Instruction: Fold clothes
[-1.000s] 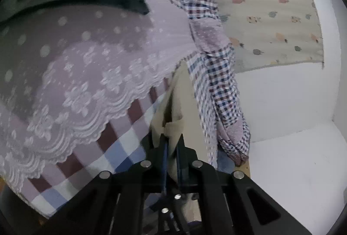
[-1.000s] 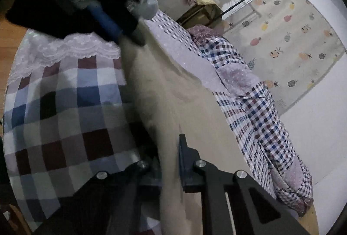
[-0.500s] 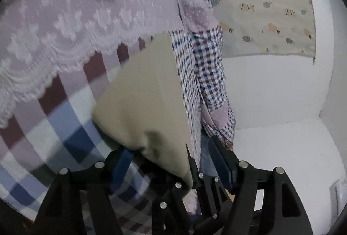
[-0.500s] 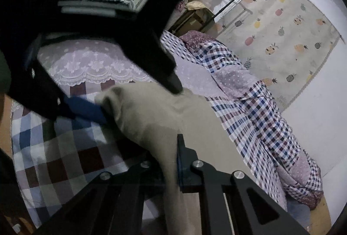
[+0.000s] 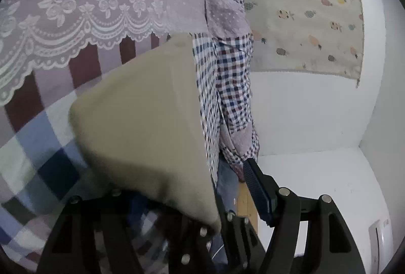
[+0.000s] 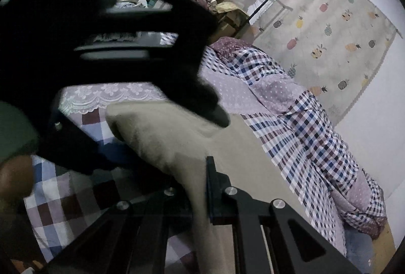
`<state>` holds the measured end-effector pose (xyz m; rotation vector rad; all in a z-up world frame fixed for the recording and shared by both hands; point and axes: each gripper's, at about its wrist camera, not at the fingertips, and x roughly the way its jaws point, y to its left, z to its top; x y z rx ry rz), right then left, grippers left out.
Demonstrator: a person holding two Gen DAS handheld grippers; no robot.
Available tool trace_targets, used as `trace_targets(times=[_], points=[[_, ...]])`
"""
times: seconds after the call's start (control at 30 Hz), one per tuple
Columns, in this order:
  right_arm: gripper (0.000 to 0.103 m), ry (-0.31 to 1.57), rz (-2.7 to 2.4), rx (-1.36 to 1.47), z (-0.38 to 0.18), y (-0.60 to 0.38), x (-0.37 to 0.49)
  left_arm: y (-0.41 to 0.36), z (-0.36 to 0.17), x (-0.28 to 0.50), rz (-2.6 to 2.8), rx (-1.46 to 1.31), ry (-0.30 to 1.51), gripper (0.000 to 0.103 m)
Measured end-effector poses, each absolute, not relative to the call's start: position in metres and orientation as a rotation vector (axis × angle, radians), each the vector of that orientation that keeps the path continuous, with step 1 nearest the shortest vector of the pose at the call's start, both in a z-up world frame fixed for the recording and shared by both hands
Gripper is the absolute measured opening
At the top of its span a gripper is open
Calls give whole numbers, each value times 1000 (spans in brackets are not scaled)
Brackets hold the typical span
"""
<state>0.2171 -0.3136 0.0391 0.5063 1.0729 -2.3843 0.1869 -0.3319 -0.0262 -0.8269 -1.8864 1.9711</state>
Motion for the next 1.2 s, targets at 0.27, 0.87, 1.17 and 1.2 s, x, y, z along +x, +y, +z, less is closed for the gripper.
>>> trace_targets(times=[0.27, 0.87, 1.17, 1.2], points=[[6, 1085, -2395, 484, 35, -312, 215, -344, -22, 176, 2046, -848, -1861, 42], [38, 1371, -2553, 544, 1, -249, 227, -354, 11, 178, 2130, -846, -1731, 9], [40, 1557, -2665, 714, 0, -137, 233, -353, 21, 173, 2118, -809, -1735, 9], [40, 1576, -2673, 737, 0, -124, 234, -353, 22, 172, 2117, -804, -1737, 9]])
